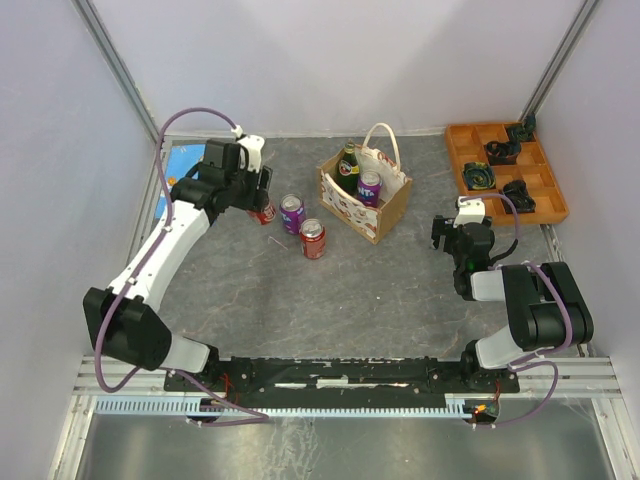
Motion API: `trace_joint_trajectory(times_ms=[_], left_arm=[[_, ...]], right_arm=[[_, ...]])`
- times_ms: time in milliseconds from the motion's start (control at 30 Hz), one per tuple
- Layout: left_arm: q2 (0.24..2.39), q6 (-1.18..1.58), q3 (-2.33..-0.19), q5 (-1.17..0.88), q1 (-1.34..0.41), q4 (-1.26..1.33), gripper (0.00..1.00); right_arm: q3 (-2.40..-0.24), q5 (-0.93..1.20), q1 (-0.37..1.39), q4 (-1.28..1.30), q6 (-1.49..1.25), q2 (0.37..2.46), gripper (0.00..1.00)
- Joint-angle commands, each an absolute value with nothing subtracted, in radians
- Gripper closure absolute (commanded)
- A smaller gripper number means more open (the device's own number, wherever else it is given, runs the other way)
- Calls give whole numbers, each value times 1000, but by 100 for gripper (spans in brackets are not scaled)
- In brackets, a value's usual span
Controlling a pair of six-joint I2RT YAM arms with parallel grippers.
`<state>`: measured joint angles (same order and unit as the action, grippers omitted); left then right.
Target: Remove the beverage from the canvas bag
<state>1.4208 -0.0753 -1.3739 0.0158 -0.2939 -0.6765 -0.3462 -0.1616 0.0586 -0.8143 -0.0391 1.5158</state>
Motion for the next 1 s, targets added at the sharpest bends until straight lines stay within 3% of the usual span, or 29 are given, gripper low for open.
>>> trace_joint_trajectory(times_ms=[0,367,967], left_arm=[[1358,19,-1289,-32,-294,-448,97],[1407,45,-1136,29,-295,-355,97],[1600,23,-1184,114,-295,-353,95]], right_arm=[[-374,-164,58,-848,-39,1514,1],[-374,-164,58,-849,-40,1513,1],[-374,-164,58,-849,-39,1513,1]])
